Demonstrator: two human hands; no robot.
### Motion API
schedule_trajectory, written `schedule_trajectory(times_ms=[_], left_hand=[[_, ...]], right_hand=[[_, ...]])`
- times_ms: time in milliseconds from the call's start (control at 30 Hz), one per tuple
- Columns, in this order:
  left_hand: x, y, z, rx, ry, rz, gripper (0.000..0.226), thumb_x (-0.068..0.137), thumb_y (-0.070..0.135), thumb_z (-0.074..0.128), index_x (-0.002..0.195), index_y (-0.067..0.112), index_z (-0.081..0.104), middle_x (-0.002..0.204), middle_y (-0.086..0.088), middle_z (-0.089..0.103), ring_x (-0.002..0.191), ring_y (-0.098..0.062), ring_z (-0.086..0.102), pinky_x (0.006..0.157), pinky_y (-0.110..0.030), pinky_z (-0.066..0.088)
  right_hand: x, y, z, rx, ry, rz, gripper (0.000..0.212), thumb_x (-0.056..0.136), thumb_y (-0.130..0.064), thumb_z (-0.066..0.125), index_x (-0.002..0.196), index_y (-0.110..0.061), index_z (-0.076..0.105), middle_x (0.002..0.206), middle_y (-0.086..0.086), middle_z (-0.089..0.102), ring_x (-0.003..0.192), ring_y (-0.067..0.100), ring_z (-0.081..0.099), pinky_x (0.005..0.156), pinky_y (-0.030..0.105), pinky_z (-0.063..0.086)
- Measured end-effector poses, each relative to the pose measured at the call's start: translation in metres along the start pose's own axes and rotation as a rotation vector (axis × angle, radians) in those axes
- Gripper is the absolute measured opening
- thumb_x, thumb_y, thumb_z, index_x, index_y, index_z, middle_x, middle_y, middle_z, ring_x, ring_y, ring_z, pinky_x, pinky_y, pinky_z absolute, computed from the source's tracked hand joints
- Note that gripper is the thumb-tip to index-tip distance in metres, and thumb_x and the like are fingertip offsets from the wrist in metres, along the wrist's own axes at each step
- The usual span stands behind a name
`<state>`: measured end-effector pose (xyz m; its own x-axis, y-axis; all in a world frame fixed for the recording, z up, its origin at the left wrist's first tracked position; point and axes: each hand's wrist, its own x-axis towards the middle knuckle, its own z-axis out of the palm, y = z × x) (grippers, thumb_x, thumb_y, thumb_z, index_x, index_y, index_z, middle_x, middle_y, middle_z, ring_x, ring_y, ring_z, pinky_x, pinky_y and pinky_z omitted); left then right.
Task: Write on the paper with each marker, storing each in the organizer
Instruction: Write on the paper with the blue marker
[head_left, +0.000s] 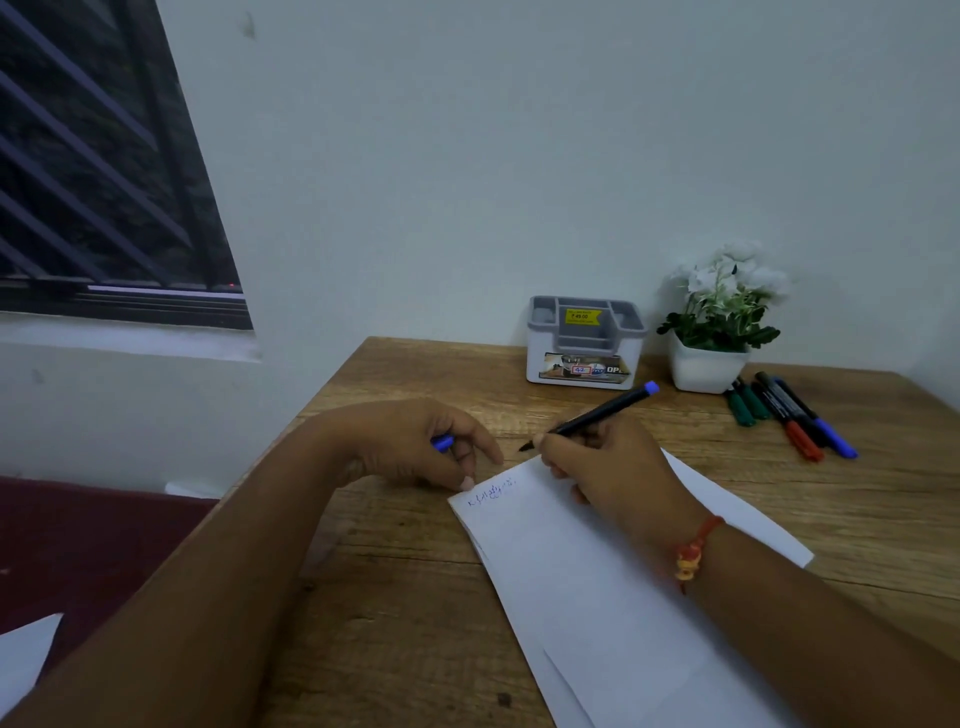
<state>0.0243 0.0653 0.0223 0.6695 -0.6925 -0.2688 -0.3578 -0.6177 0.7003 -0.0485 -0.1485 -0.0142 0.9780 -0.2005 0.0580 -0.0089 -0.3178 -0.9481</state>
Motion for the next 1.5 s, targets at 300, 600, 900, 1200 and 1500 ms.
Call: schedule_trajectory(times_ms=[300,600,900,1200,1500], left_hand=[[0.006,0.014,0.0,-0.902,0.46,0.159,0.019,0.098,0.0,0.048,0.116,-0.002,0.054,0.112,-0.021,0.07,0.101,-0.027,0.07,0.079,-0.027,0.06],[0.006,0.028,0.006,-1.198,0.56,0.243,0.014,0.102,0.014,0.045,0.103,0.002,0.052,0.11,-0.027,0.069,0.105,-0.03,0.069,0.076,-0.03,0.061],[0.011,0.034,0.014,-1.165,0.477,0.221,0.021,0.101,0.023,0.046,0.11,0.004,0.049,0.109,-0.024,0.07,0.094,-0.023,0.073,0.067,-0.026,0.061],[0.012,0.036,0.02,-1.191,0.413,0.225,0.042,0.093,0.025,0.056,0.125,0.0,0.048,0.109,-0.028,0.068,0.077,-0.02,0.073,0.065,-0.027,0.061],[0.015,0.035,0.03,-1.191,0.326,0.253,0.018,0.085,0.02,0.062,0.095,0.005,0.06,0.108,-0.023,0.069,0.094,-0.024,0.069,0.076,-0.03,0.06]], right_hand=[[-0.004,-0.012,-0.01,0.392,0.001,-0.056,0.02,0.1,-0.011,0.055,0.102,-0.01,0.075,0.087,0.007,0.078,0.082,0.014,0.074,0.062,0.025,0.058],[-0.014,-0.018,-0.015,0.343,-0.066,-0.361,0.016,0.099,-0.001,0.056,0.102,-0.011,0.07,0.085,0.006,0.078,0.08,0.017,0.076,0.066,0.027,0.061],[-0.016,-0.013,-0.013,0.271,-0.067,-0.449,0.021,0.099,-0.003,0.058,0.106,-0.015,0.073,0.101,0.005,0.077,0.091,0.017,0.076,0.075,0.034,0.063],[-0.015,-0.013,-0.012,0.27,-0.055,-0.449,0.018,0.096,-0.005,0.064,0.103,-0.022,0.065,0.101,-0.007,0.078,0.089,0.015,0.077,0.079,0.033,0.063],[-0.009,-0.012,-0.018,0.347,-0.029,-0.414,0.007,0.094,-0.011,0.067,0.09,-0.007,0.071,0.078,0.007,0.077,0.072,0.015,0.073,0.064,0.026,0.057]])
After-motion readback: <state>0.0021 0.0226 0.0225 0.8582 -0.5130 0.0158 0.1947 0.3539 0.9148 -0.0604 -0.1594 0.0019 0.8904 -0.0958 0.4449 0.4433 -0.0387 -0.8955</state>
